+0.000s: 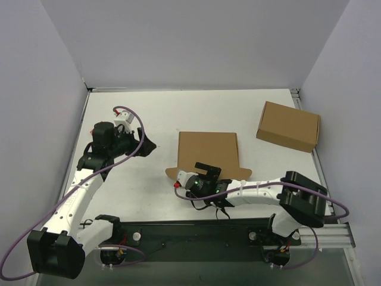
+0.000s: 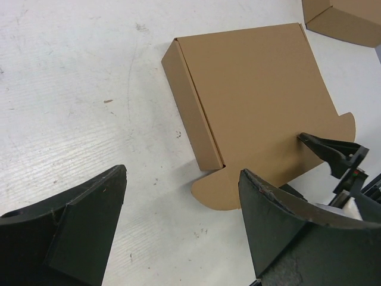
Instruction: Fold the paper box
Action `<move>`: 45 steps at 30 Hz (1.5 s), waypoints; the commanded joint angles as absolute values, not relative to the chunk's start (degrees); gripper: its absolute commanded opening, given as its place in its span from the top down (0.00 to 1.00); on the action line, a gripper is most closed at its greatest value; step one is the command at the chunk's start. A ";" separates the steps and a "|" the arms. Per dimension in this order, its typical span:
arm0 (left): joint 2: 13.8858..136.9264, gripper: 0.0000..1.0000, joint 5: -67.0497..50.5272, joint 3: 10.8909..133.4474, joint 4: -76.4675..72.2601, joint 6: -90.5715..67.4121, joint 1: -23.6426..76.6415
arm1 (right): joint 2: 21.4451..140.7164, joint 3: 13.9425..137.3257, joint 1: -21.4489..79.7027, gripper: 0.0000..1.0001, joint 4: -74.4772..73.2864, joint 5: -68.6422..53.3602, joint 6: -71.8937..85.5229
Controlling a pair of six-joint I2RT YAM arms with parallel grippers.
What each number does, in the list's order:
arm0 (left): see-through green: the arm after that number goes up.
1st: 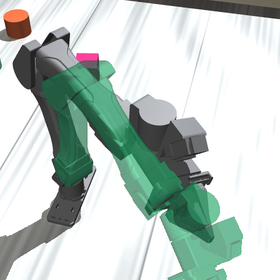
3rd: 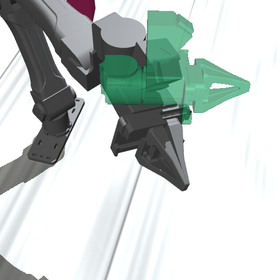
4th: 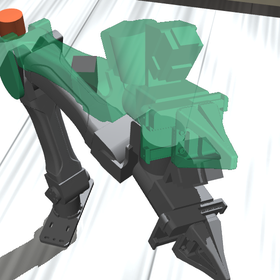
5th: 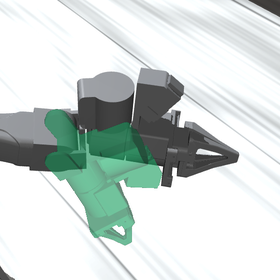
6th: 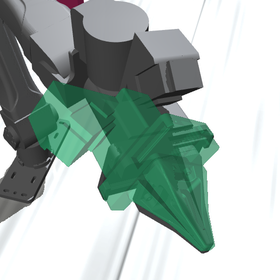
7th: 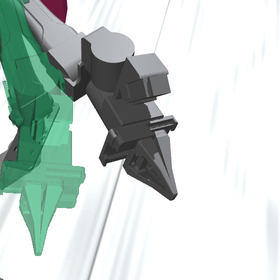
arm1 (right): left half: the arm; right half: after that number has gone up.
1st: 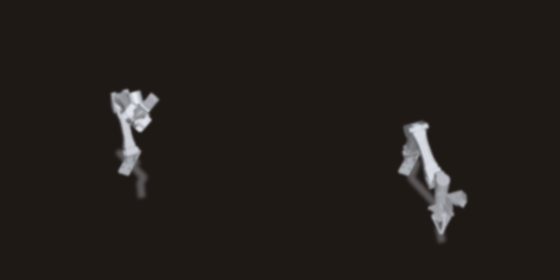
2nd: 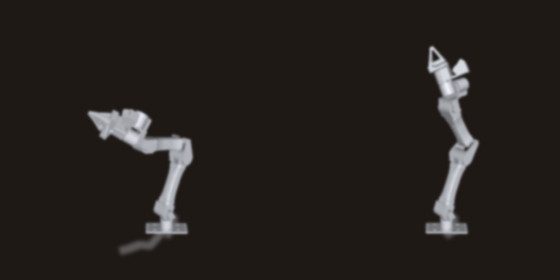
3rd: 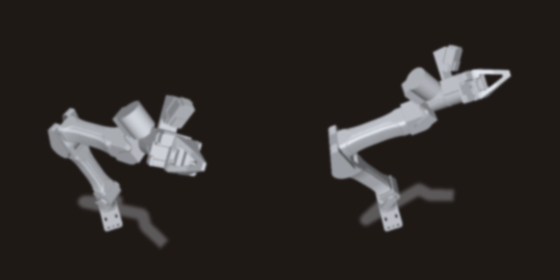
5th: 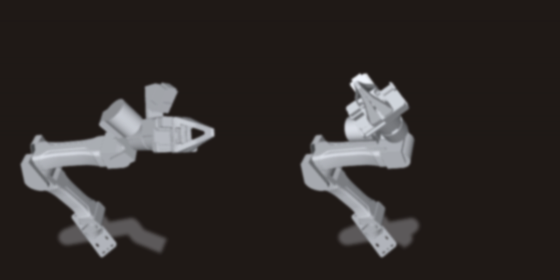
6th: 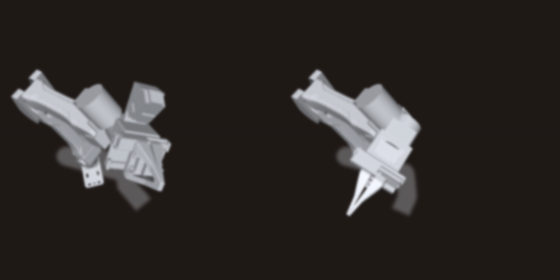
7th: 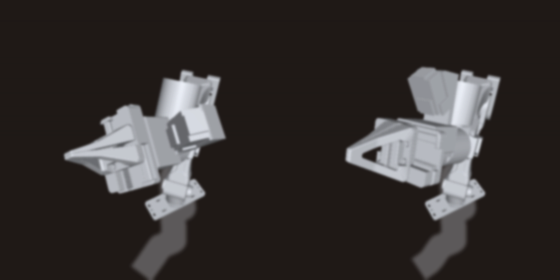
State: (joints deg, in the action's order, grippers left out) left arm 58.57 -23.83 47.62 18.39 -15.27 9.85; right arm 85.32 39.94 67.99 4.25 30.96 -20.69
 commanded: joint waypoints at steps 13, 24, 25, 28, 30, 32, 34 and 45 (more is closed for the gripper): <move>56.60 0.14 -20.66 49.39 19.77 -10.55 11.42 | 93.45 48.07 69.96 0.70 0.19 40.44 -30.07; 54.15 0.14 -19.95 52.73 21.88 -7.65 13.80 | 81.04 67.84 61.01 0.92 -36.63 15.05 -19.34; 54.05 0.14 -20.13 53.08 22.06 -7.39 14.06 | 80.43 69.42 59.17 0.92 -39.96 10.33 -18.73; 53.44 0.14 -20.48 54.58 22.59 -7.03 14.33 | 80.33 74.43 55.21 0.95 -45.33 4.15 -18.11; 53.18 0.14 -21.62 55.81 22.76 -6.94 14.50 | 80.59 77.95 53.10 0.95 -47.80 -2.52 -17.84; 53.09 0.14 -22.85 56.77 22.59 -6.68 14.50 | 80.77 80.06 48.89 0.96 -50.35 -11.28 -17.49; 52.91 0.13 -24.95 57.48 21.80 -6.07 14.50 | 80.77 82.35 45.81 0.96 -51.58 -16.23 -17.32; 56.86 0.12 -49.55 57.83 13.98 -5.19 14.59 | 87.97 91.40 29.36 0.97 -57.74 -44.02 -19.51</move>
